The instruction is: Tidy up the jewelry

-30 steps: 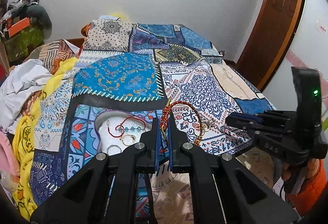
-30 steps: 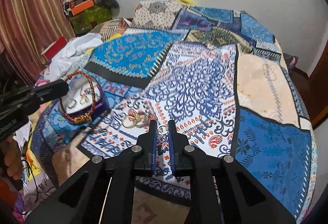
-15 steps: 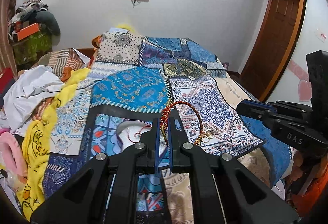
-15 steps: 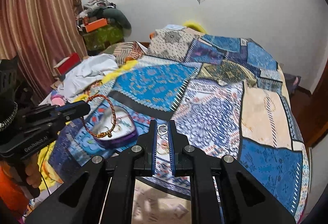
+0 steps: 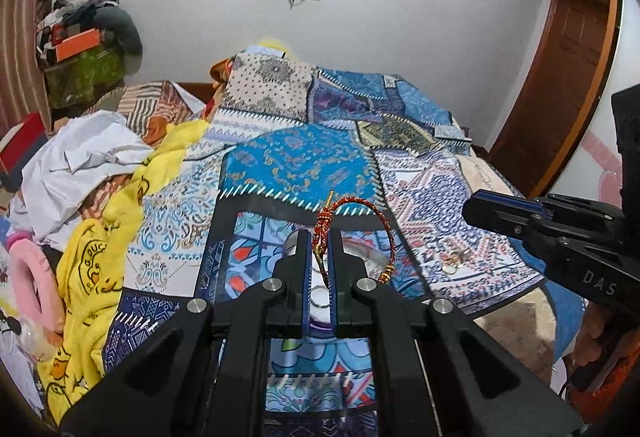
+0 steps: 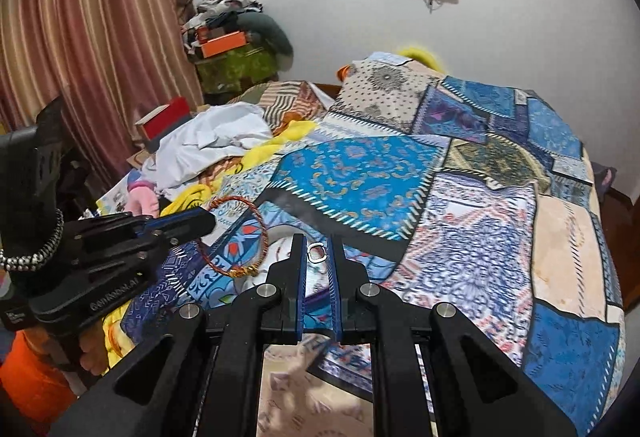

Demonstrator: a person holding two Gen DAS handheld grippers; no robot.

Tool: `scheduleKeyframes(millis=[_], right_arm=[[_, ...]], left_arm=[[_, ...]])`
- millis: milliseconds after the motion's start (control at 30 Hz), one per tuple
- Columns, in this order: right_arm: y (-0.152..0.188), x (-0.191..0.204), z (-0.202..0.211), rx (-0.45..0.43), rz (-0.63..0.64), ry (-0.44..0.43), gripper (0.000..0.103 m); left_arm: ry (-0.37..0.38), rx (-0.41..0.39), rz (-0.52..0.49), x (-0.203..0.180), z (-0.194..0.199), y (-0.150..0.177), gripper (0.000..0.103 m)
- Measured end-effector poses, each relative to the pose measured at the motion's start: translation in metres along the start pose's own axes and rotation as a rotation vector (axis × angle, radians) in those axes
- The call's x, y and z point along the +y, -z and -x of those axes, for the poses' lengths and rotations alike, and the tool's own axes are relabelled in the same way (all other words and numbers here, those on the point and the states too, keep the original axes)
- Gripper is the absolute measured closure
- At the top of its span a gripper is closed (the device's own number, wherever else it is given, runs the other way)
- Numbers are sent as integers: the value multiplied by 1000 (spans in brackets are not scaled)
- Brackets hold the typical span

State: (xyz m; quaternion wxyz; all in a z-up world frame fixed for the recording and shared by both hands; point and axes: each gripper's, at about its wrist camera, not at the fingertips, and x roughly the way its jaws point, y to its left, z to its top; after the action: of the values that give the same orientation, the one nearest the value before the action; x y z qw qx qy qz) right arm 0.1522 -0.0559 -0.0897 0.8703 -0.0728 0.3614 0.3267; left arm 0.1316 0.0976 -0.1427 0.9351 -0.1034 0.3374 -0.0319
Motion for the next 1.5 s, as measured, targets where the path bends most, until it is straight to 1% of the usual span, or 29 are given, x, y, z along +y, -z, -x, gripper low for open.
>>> scheduleKeyframes(millis=[233,433,667,967,1200,1367,1500], right_arm=[[4,3,-27,56,-3,-23,94],[10,1,-44,100,-20,-39,94],[13,6,-57,136,-13,-66,94],[17,16,-73,180,11,-93,94],[21,18,-83,207,12,-102,94],[22,21,-87,224,25,-103,94],[24,22,-90,240,29,-105,94]], left_arm=[[14,58,6,10,-25,11,97],[27,106,-8,9,-48,16,97],[47,128,-25,7,-62,17,97],[52,134,-6,15,-56,17,97],[54,143,-22,15,-53,20,97],[36,133,-18,17,-48,20,96],[23,127,-11,21,-44,19,93]])
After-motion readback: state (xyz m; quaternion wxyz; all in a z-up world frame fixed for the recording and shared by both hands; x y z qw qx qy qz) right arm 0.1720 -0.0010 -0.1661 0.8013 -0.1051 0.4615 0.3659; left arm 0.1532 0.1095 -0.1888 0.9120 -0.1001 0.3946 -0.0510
